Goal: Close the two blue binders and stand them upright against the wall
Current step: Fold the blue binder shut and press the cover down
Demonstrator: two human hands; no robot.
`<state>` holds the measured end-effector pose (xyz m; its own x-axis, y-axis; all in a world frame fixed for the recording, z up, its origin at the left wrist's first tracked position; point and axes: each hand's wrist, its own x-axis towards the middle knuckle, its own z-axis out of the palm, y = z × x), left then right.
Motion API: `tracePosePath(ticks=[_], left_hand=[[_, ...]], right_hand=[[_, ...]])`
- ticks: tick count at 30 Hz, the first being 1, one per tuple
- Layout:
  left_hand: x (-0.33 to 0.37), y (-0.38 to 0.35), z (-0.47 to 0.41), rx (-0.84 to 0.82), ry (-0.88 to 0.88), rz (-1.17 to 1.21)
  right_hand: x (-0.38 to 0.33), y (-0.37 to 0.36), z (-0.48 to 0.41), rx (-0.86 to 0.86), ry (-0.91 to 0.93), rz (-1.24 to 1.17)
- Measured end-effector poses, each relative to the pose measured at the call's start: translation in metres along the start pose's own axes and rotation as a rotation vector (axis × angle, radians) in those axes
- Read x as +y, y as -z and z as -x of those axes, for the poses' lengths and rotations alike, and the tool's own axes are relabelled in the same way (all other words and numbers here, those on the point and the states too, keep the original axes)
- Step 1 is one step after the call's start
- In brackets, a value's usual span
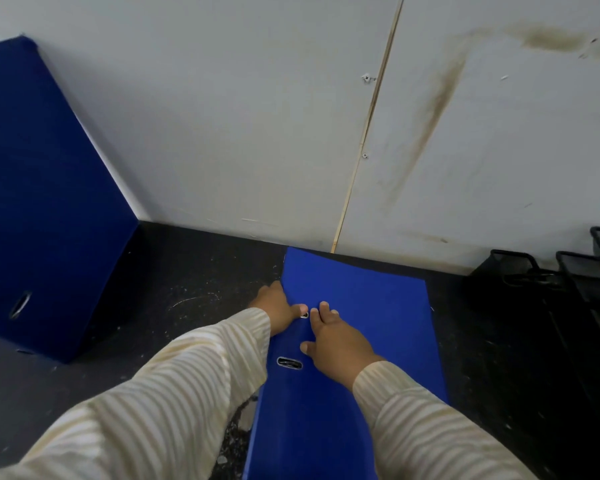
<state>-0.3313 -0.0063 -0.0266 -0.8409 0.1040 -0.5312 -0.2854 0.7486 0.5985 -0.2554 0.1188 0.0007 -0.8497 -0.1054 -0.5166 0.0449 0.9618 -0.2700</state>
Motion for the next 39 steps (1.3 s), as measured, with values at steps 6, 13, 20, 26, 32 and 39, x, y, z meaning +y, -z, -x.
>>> tracePosePath(ticks=[6, 13, 20, 26, 32, 39], left_hand=[[-0.004, 0.006, 0.003, -0.068, -0.034, 0.049], [0.005, 0.003, 0.001, -0.037, 0.043, -0.040], [0.013, -0.005, 0.002, 0.020, 0.115, -0.087], [0.018, 0.000, -0.001, -0.020, 0.143, -0.068], [0.020, -0.007, 0.004, 0.050, 0.151, -0.087], [0.015, -0.009, 0.007, 0.072, 0.123, -0.038]], right_hand=[[-0.004, 0.002, 0.001, -0.011, -0.014, 0.008], [-0.001, 0.000, 0.002, -0.005, -0.011, 0.010], [-0.002, 0.001, 0.002, -0.014, -0.018, 0.032], [-0.005, -0.004, 0.002, -0.002, -0.038, 0.053], [-0.004, -0.006, 0.001, 0.015, -0.037, 0.060], [-0.005, -0.020, 0.017, 0.024, -0.020, 0.079]])
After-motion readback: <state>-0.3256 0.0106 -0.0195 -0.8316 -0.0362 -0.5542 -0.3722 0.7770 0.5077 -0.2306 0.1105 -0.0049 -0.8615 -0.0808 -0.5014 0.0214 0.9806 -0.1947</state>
